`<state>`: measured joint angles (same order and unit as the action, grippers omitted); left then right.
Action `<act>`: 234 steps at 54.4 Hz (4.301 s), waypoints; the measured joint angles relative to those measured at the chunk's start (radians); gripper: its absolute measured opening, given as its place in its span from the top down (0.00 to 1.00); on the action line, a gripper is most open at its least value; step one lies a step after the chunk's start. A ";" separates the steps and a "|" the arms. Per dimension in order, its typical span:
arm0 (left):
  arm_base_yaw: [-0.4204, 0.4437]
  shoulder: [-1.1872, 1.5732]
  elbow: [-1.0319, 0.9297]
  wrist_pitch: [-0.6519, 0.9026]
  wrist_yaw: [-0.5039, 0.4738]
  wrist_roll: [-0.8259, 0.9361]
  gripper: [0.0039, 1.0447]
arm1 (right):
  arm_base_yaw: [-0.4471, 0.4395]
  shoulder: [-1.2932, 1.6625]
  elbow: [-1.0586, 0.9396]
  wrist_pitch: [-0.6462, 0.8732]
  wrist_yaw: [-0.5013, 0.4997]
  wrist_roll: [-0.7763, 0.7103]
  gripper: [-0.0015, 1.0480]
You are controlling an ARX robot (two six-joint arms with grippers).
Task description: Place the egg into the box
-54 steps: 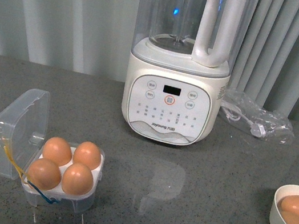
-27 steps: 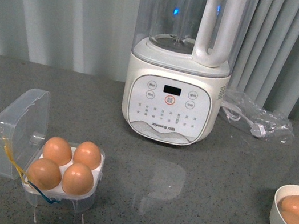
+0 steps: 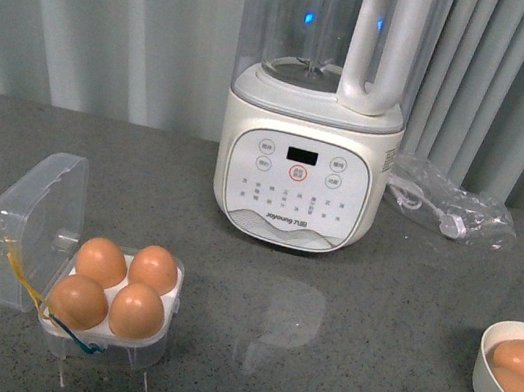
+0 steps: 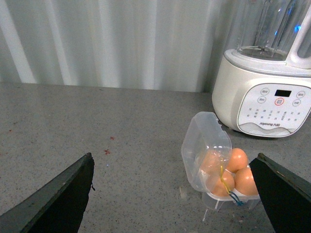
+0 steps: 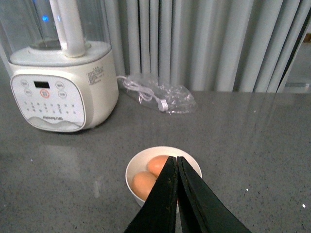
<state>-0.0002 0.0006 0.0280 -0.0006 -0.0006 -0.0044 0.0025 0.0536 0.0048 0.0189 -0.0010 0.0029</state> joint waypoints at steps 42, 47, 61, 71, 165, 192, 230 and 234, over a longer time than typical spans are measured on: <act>0.000 0.000 0.000 0.000 0.000 0.000 0.06 | 0.000 -0.049 0.000 -0.018 0.000 -0.001 0.35; 0.000 0.000 0.000 0.000 0.000 0.000 0.06 | 0.000 -0.049 0.000 -0.018 0.000 -0.001 0.17; -0.042 0.274 0.079 -0.111 -0.159 -0.023 0.06 | 0.000 -0.050 0.000 -0.018 0.001 0.000 0.07; 0.017 0.612 0.185 0.077 -0.066 0.042 0.06 | 0.000 -0.050 0.000 -0.018 0.000 0.000 0.07; -0.087 1.105 0.062 0.997 -0.083 0.010 0.97 | 0.000 -0.050 0.000 -0.018 0.001 0.000 0.07; -0.002 0.676 0.001 0.658 -0.002 0.002 0.97 | 0.000 -0.050 0.000 -0.018 0.001 0.000 0.07; -0.002 0.272 0.000 0.278 -0.002 0.003 0.97 | 0.000 -0.050 0.000 -0.018 0.001 0.000 0.07; -0.002 0.247 0.000 0.252 -0.002 0.002 0.97 | 0.000 -0.050 0.000 -0.018 0.001 0.000 0.07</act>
<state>-0.0025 0.2474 0.0280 0.2516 -0.0025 -0.0021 0.0025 0.0040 0.0048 0.0006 -0.0002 0.0025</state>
